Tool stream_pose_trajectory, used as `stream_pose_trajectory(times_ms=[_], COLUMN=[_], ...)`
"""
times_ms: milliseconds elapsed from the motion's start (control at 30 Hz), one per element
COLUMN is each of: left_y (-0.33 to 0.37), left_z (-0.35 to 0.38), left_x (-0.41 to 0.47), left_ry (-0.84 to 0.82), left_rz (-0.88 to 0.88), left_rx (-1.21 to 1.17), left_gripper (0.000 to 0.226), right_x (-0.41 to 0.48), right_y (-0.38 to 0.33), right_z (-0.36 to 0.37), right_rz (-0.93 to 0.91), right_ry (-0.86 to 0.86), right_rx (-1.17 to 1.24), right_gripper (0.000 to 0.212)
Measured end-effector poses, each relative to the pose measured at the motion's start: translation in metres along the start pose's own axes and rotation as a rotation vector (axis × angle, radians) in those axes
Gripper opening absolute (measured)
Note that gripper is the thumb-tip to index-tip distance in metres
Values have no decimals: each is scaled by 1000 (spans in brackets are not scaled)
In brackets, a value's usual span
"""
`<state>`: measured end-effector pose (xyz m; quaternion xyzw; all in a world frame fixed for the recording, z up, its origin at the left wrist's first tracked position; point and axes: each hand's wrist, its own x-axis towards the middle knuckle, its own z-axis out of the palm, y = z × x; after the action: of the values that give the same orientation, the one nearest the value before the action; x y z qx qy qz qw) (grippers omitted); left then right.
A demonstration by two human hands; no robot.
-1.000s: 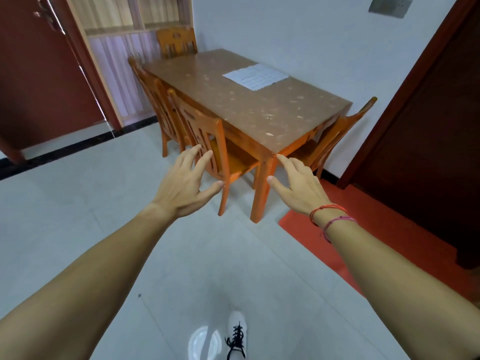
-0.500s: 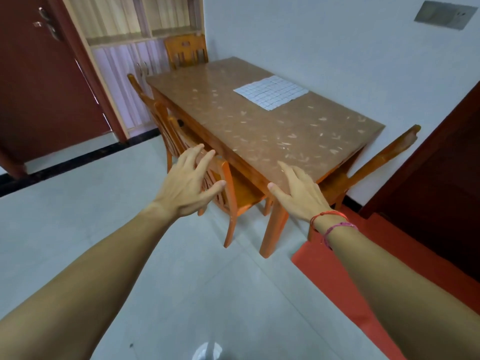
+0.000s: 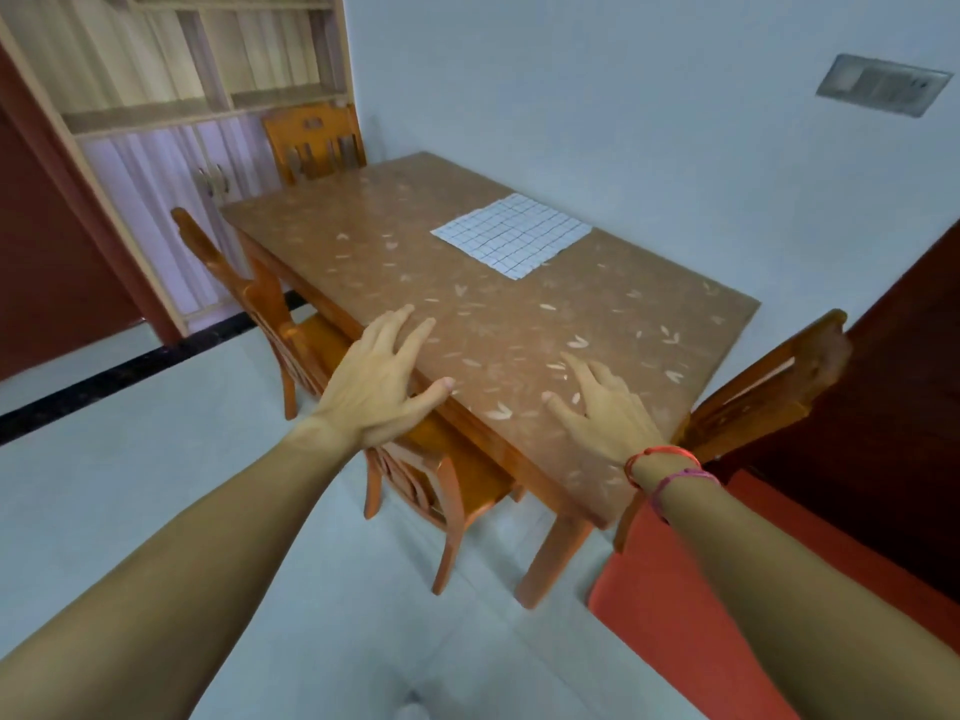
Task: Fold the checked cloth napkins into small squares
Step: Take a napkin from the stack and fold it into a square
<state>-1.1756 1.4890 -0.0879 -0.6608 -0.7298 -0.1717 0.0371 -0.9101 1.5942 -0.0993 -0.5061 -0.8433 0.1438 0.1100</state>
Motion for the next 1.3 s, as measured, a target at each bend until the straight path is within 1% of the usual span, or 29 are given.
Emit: stream_pose_trajectory(times_ms=[200, 367, 533, 700, 833, 967, 1167, 1300], left_y=[-35, -45, -47, -56, -65, -72, -88, -103], left_z=[20, 39, 63, 96, 113, 128, 155, 177], left_x=[82, 148, 208, 267, 309, 345, 387, 410], left_ry=[-63, -90, -96, -139, -167, -180, -241, -299], left_rz=[51, 116, 121, 68, 57, 48, 6, 4], left_rx=[-10, -53, -89, -90, -80, -77, -79, -83], left_gripper=[75, 77, 79, 76, 74, 74, 78, 78], right_x=[73, 135, 195, 260, 308, 351, 403, 423], right_y=[-6, 4, 25, 57, 74, 88, 94, 99], right_z=[2, -4, -2, 7, 12, 18, 32, 43], right_rz=[59, 91, 78, 96, 113, 93, 75, 119], right_ry=[24, 77, 101, 75, 30, 20, -9, -1], right_rx=[8, 23, 38, 60, 145, 133, 148, 122], right_gripper=[62, 63, 60, 61, 64, 62, 59, 58])
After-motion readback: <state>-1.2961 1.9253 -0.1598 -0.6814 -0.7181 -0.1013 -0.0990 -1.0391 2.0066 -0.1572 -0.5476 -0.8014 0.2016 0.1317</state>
